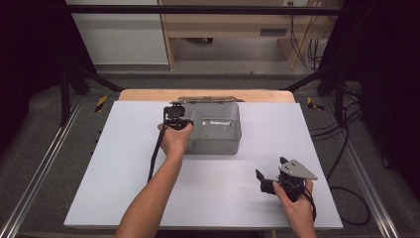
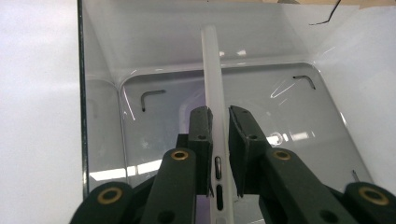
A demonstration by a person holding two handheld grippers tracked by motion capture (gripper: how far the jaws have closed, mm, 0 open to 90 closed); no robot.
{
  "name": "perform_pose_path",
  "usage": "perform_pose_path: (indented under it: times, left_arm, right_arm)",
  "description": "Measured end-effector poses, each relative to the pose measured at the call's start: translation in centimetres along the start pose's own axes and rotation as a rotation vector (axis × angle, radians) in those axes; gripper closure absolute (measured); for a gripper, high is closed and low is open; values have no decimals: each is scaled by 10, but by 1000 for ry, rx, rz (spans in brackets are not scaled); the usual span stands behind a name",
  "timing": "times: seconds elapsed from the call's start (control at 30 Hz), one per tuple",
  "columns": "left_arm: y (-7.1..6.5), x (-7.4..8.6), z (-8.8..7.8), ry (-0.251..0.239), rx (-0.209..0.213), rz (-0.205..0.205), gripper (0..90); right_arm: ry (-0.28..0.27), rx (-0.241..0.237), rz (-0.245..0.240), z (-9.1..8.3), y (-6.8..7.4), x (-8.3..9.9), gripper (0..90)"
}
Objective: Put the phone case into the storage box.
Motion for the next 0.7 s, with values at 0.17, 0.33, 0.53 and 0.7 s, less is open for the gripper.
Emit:
perform_pose_path:
  times: [0.17,0.33,0.53,0.7]
  left_arm:
    - [2,2,-2,-7,-6,3,792]
    - [3,4,-3,-13,-7,-1,792]
    - [6,6,-6,-19,-24,-1,795]
    - [8,6,-8,-32,-42,6,804]
  right_arm:
    - [0,-1,4,0,0,0,59]
    - [2,-3,0,0,0,0,59]
    - [5,-4,1,0,0,0,59]
    - [4,-8,-1,0,0,0,59]
Point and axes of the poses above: each handheld gripper's, and its own axes: z roughly forward along the jaws, x roughly out of its underside, y roughly to its left, the point moved 1 cm from there along z, roughly forward along the jaws, and after that the axes turned 7 degrees about -x, right-handed, at the moved point
